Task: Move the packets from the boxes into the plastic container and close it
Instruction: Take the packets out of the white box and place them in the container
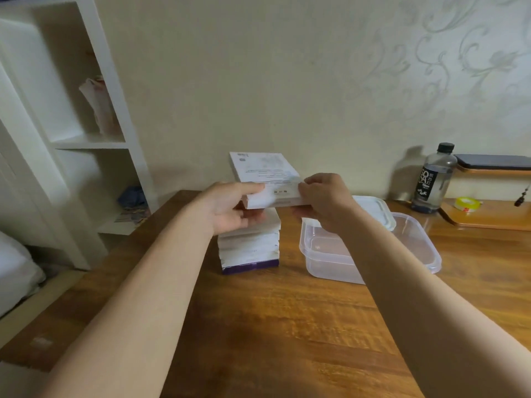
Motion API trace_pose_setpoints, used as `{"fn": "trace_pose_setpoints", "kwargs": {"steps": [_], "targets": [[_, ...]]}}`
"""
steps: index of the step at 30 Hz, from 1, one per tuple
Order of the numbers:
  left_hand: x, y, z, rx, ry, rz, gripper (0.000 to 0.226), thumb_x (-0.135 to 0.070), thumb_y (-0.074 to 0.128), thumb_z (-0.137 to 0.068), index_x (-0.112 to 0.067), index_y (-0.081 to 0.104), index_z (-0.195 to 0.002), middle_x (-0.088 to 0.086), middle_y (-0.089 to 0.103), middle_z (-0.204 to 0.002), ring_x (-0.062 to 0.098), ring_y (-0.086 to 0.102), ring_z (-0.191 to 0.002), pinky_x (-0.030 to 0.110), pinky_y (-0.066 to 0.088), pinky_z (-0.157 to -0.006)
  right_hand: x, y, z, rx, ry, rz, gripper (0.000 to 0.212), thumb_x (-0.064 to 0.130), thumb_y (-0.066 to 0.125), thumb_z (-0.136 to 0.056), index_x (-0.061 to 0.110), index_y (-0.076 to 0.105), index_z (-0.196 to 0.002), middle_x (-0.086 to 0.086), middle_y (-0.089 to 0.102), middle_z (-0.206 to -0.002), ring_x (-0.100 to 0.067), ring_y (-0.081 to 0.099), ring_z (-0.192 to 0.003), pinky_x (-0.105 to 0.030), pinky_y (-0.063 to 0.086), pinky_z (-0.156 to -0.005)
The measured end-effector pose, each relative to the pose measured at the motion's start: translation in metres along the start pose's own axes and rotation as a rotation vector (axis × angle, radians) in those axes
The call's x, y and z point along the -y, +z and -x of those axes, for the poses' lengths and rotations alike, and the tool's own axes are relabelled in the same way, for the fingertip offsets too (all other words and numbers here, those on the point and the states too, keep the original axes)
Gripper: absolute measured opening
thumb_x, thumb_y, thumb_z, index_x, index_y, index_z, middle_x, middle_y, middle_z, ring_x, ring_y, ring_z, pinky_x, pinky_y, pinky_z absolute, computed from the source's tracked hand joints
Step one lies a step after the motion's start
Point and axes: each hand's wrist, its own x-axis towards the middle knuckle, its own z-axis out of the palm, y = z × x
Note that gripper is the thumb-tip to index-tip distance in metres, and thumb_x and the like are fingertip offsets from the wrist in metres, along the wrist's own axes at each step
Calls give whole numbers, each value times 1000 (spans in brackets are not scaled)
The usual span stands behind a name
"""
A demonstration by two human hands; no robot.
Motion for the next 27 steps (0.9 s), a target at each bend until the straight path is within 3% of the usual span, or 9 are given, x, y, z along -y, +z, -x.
{"fn": "trace_pose_setpoints", "kwargs": {"steps": [3, 7, 12, 15, 18, 22, 27], "targets": [[21, 32, 3, 116, 36, 195, 34, -1, 66, -93, -19, 63, -122, 14, 73, -116, 32, 74, -98, 41, 62, -62, -3, -33, 6, -2, -15, -84, 11, 0, 52, -100, 4, 60, -94, -16, 68, -92, -28, 71, -79, -29, 57, -55], [54, 70, -3, 236, 44, 421, 47, -11, 66, -90, -24, 57, -134, 17, 70, -126, 37, 66, -114, 45, 61, -70, -15, -79, 5, -44, -30, -78, 14, 2, 54, -99, 1, 65, -108, -18, 70, -84, -24, 62, -63, -29, 48, -49], [77, 111, -15, 467, 26, 536, 41, -30, 56, -97, -25, 58, -137, 20, 69, -127, 37, 67, -112, 52, 59, -78, -21, -129, 4, -23, -42, -121, 21, 8, 49, -104, 4, 68, -109, -21, 69, -93, -27, 59, -78, -33, 43, -55], [87, 129, -24, 577, 77, 482, 33, -23, 56, -98, -28, 65, -129, 19, 69, -128, 39, 65, -119, 68, 51, -93, -23, -148, 0, -24, -76, -150, 25, 12, 47, -105, 6, 71, -110, -29, 70, -103, -31, 59, -84, -39, 43, -63], [93, 144, -35, 569, 132, 438, 43, -11, 61, -89, -32, 69, -125, 17, 66, -133, 41, 54, -133, 72, 30, -112, -24, -157, -8, -127, -131, -69, 22, 24, 54, -103, 11, 70, -111, -29, 70, -104, -27, 62, -76, -35, 46, -60], [95, 155, -47, 455, 208, 473, 64, -6, 66, -84, -37, 57, -139, 15, 65, -135, 35, 61, -127, 52, 55, -98, -21, -156, -12, -143, -96, 113, 37, 41, 66, -94, 30, 57, -128, -7, 73, -98, -22, 72, -75, -29, 52, -55], [97, 158, -55, 416, 309, 427, 61, 2, 55, -92, -37, 55, -139, 10, 68, -132, 31, 65, -120, 50, 58, -92, -21, -144, -17, -81, -81, 187, 58, 44, 76, -84, 30, 48, -133, -2, 74, -97, -21, 74, -80, -33, 59, -56]]}}
